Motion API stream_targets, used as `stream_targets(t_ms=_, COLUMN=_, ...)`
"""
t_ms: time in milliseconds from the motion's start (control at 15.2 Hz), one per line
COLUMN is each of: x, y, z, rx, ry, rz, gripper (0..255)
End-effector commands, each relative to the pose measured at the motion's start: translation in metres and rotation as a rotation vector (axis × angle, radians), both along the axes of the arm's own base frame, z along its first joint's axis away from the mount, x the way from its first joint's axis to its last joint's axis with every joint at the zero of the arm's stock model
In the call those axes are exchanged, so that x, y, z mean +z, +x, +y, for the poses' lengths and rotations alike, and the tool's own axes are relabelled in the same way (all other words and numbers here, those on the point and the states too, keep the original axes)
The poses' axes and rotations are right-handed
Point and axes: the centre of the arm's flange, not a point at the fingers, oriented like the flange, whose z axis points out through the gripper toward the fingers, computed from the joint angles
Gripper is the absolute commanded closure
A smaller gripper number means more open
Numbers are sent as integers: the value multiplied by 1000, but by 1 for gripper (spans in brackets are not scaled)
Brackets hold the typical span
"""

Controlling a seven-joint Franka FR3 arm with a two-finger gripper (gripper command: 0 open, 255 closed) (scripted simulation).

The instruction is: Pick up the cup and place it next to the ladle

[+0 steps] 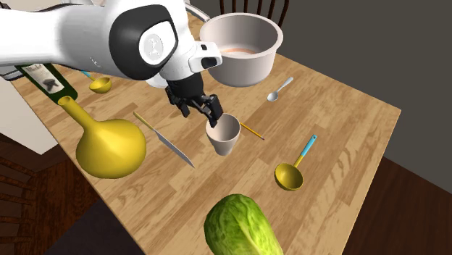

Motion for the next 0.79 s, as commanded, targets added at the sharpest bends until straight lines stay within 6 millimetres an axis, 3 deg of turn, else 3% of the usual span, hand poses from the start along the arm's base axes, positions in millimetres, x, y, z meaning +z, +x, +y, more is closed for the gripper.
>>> stream_targets(t_ms=0, x=-18, y=21, z=3, rx=-1, ry=-10, rz=0, gripper=0)
stream_targets(t_ms=132, x=-28, y=34, z=5, rx=-1, ry=-16, rz=0, gripper=0)
stream_targets(t_ms=594, x=-68, y=35, z=-2, rx=-1, ry=-16, rz=0, gripper=0)
stream_targets(t_ms=726, x=-68, y=35, z=-2, rx=-1, ry=-16, rz=0, gripper=0)
